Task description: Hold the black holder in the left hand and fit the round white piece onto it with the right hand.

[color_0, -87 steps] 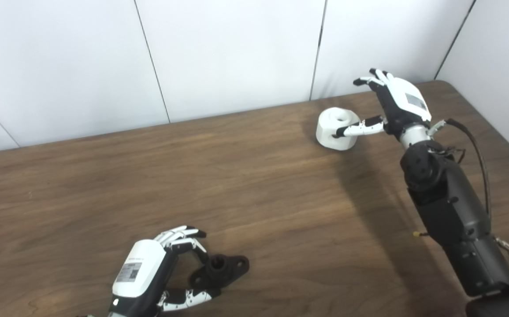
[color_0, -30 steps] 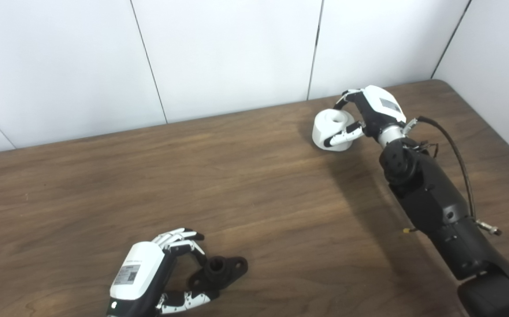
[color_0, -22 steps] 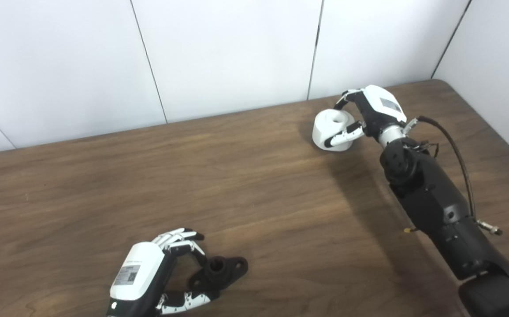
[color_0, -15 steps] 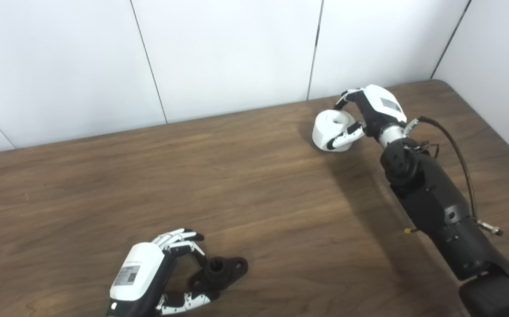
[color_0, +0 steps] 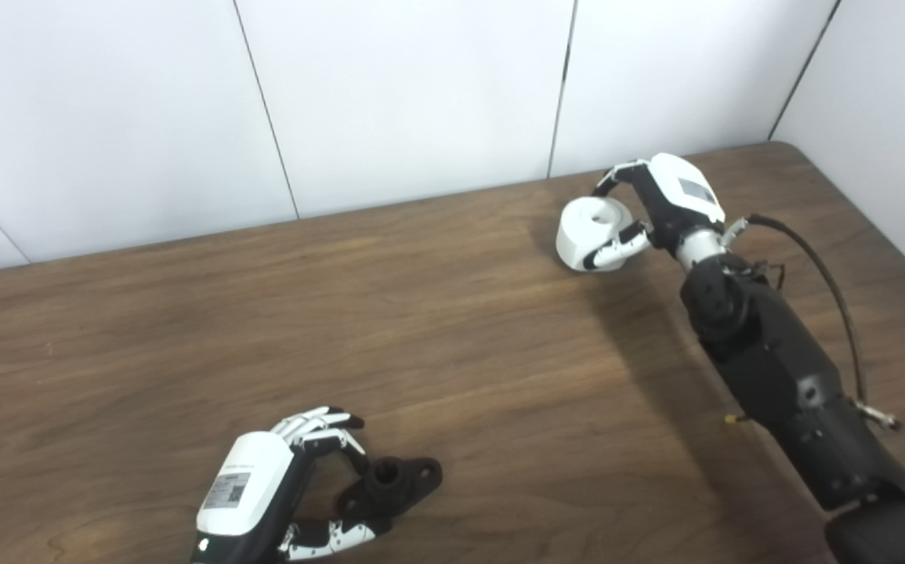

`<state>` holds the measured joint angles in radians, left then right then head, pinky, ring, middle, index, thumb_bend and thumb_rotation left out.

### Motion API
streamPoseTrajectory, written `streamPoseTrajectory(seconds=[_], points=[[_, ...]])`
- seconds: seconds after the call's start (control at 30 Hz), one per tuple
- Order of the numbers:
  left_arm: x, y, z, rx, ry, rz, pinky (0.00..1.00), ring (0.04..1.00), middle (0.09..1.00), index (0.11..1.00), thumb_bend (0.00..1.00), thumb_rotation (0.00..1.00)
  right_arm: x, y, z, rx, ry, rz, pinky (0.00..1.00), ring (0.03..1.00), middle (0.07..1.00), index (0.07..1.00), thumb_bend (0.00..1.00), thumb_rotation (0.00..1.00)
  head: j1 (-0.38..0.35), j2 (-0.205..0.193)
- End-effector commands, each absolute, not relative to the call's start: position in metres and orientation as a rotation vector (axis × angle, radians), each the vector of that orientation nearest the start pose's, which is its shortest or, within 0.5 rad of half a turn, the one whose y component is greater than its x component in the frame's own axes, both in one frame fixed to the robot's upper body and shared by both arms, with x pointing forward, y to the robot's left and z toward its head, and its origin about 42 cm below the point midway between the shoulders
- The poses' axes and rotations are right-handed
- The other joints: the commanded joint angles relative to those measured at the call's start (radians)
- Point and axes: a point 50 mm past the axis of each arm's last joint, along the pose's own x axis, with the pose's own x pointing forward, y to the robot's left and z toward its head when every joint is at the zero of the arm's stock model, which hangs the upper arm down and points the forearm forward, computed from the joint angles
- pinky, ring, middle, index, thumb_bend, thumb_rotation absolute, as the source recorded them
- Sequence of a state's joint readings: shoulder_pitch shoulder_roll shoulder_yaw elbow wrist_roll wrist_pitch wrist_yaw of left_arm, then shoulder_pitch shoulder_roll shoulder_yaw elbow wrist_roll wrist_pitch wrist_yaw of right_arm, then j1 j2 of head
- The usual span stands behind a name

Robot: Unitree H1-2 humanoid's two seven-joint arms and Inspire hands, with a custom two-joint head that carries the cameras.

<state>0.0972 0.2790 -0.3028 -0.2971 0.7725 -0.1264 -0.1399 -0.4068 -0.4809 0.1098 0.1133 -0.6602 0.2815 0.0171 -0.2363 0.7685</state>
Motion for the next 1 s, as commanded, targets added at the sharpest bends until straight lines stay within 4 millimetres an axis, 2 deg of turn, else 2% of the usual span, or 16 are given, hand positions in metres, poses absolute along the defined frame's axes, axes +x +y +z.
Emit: streamPoseTrajectory(seconds=[0.0,0.27,0.5,0.6,0.77,0.97], points=[[0.229,0.197,0.139,1.017,-0.307,-0.449,0.82,0.841,0.774,0.487,0.52,0.06,0.406,-0.337,0.254,-1.153,-0.135,-0.182,0.82,0.909,0.813,0.483,0.52,0.14,0.001,0.001],[0.23,0.186,0.138,1.032,-0.303,-0.449,0.81,0.835,0.769,0.487,0.52,0.06,0.362,-0.314,0.281,-1.141,-0.245,-0.117,0.76,0.879,0.808,0.483,0.52,0.14,0.071,0.009],[0.232,0.179,0.139,1.038,-0.305,-0.446,0.82,0.833,0.768,0.487,0.52,0.06,0.32,-0.285,0.304,-1.102,-0.268,-0.023,0.8,0.903,0.823,0.482,0.52,0.14,0.101,0.018],[0.232,0.177,0.139,1.035,-0.308,-0.444,0.82,0.832,0.767,0.486,0.52,0.06,0.308,-0.275,0.307,-1.097,-0.27,0.017,0.82,0.915,0.828,0.482,0.52,0.14,0.112,0.02],[0.234,0.172,0.14,1.049,-0.302,-0.444,0.83,0.833,0.769,0.487,0.52,0.06,0.286,-0.255,0.309,-1.105,-0.3,0.112,0.79,0.913,0.825,0.482,0.52,0.14,0.141,0.03],[0.235,0.165,0.141,1.046,-0.296,-0.448,0.84,0.839,0.772,0.487,0.52,0.06,0.268,-0.24,0.308,-1.09,-0.32,0.206,0.79,0.918,0.829,0.482,0.52,0.14,0.175,0.041]])
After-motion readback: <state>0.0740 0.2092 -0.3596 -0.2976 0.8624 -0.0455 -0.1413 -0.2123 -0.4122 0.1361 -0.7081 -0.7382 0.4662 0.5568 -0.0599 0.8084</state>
